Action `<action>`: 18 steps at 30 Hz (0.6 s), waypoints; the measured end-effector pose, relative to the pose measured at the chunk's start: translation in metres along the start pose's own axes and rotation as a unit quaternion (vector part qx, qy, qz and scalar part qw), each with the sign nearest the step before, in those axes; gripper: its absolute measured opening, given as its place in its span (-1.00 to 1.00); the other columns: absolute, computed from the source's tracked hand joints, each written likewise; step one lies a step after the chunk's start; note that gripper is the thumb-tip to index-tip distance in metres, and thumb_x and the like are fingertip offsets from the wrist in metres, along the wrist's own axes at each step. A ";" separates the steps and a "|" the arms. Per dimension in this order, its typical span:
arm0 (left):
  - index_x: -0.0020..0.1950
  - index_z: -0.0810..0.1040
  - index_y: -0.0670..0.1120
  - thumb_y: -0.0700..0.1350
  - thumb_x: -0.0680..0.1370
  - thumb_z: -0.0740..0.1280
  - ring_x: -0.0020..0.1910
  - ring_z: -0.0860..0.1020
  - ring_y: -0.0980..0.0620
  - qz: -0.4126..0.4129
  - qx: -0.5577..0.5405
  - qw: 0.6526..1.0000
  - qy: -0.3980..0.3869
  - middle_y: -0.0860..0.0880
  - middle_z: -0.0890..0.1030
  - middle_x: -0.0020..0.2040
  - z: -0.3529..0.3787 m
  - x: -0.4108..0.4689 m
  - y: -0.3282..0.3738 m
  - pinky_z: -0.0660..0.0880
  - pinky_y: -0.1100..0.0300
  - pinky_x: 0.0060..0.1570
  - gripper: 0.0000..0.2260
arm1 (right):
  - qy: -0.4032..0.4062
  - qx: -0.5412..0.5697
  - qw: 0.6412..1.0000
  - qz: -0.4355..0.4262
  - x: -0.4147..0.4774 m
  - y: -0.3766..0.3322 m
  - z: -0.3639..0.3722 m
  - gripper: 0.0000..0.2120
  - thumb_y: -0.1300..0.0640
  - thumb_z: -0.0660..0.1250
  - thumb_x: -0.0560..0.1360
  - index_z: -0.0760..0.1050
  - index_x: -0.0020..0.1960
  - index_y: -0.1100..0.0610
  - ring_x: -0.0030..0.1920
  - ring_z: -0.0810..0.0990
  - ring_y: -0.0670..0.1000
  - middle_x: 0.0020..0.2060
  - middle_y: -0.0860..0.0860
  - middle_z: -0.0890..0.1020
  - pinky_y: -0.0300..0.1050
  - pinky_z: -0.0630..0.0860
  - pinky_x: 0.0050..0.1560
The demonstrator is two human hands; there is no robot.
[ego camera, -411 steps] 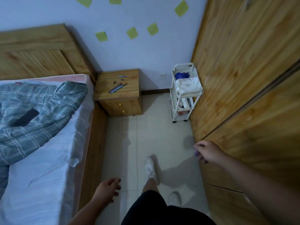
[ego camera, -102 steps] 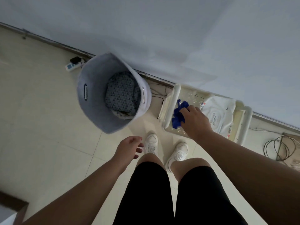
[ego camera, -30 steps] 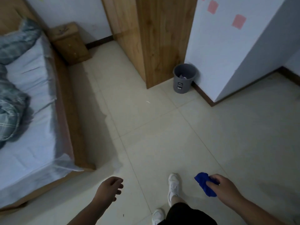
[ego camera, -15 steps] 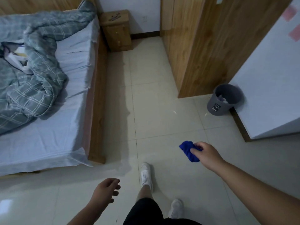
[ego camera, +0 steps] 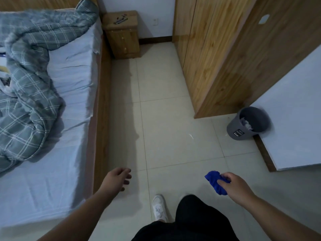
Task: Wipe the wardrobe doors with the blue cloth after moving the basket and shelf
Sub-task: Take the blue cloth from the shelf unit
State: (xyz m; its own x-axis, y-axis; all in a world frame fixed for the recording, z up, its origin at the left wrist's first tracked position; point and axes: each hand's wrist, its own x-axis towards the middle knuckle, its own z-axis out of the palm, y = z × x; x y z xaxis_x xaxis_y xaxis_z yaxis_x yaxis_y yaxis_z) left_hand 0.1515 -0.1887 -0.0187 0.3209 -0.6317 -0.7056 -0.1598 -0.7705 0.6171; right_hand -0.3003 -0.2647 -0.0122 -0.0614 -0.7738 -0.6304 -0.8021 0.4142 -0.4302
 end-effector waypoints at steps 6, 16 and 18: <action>0.06 0.67 0.06 0.02 0.68 0.31 -0.12 0.70 -0.04 0.036 0.014 0.999 -0.023 0.02 0.74 -0.07 -0.002 0.083 0.102 0.57 0.14 -0.27 -0.85 | -0.009 -0.006 0.999 0.051 0.062 -0.004 -0.020 -0.94 0.03 0.41 0.51 0.57 -0.07 0.00 -0.17 0.64 -0.10 -0.19 -0.10 0.67 -0.06 0.53 -0.09; 0.07 0.69 0.02 0.02 0.65 0.37 -0.18 0.68 -0.03 -0.033 -0.005 0.999 -0.016 -0.05 0.75 -0.08 -0.009 0.163 0.185 0.54 0.17 -0.33 -0.86 | -0.039 -0.037 0.998 -0.040 0.240 -0.169 -0.112 -0.93 0.00 0.37 0.50 0.54 -0.14 -0.03 -0.24 0.62 -0.09 -0.27 -0.07 0.66 -0.10 0.46 -0.24; 0.07 0.68 0.00 -0.01 0.66 0.36 -0.21 0.66 -0.02 -0.046 -0.006 0.999 -0.011 -0.06 0.74 -0.09 -0.013 0.174 0.195 0.52 0.18 -0.35 -0.87 | -0.040 -0.053 0.994 -0.085 0.273 -0.220 -0.132 -0.94 -0.01 0.37 0.51 0.52 -0.11 -0.05 -0.22 0.60 -0.14 -0.24 -0.12 0.65 -0.16 0.44 -0.28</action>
State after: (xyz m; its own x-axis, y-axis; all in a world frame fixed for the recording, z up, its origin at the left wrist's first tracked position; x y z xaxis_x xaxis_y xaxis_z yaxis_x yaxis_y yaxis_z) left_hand 0.1881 -0.4475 -0.0164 0.3125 -0.5607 -0.7668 -0.1196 -0.8240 0.5538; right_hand -0.2194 -0.6299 -0.0042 0.1236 -0.7863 -0.6053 -0.8556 0.2246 -0.4664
